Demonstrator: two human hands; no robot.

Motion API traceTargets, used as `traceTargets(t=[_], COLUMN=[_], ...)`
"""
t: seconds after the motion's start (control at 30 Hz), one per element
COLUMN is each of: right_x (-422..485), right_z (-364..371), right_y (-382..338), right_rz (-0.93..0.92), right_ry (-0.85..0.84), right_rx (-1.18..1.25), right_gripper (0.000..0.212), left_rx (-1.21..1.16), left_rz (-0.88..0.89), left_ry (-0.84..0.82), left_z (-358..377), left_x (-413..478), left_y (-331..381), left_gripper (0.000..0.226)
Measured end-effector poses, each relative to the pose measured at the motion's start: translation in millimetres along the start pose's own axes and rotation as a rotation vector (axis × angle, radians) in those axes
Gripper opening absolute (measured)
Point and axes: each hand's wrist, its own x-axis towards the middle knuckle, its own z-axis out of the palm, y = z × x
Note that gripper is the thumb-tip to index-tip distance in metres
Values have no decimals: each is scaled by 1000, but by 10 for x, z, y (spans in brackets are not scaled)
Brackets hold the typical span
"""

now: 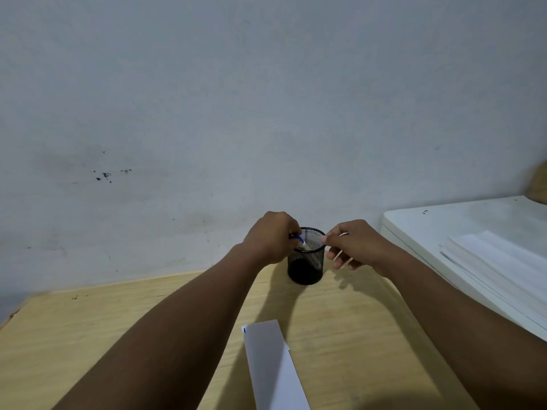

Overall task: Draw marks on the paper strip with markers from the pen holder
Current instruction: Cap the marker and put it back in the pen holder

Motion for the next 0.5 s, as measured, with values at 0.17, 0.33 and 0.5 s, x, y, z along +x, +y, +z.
traceTargets(t=[0.17, 0.33, 0.5], right_x=[-51, -112, -113], right_z=[11, 46, 94], right_y=[-47, -162, -204], right_rz=[-14, -49, -72], right_ry=[20, 10, -19], right_rx=[18, 13, -40], right_gripper=[27, 22, 15], left_rx=[-36, -42, 64], left_rz=[-14, -8, -2], left_ry=[69, 8, -22], left_z=[-34, -184, -133], left_x=[14, -40, -42], left_y=[-18, -70, -118], left_gripper=[19, 38, 46])
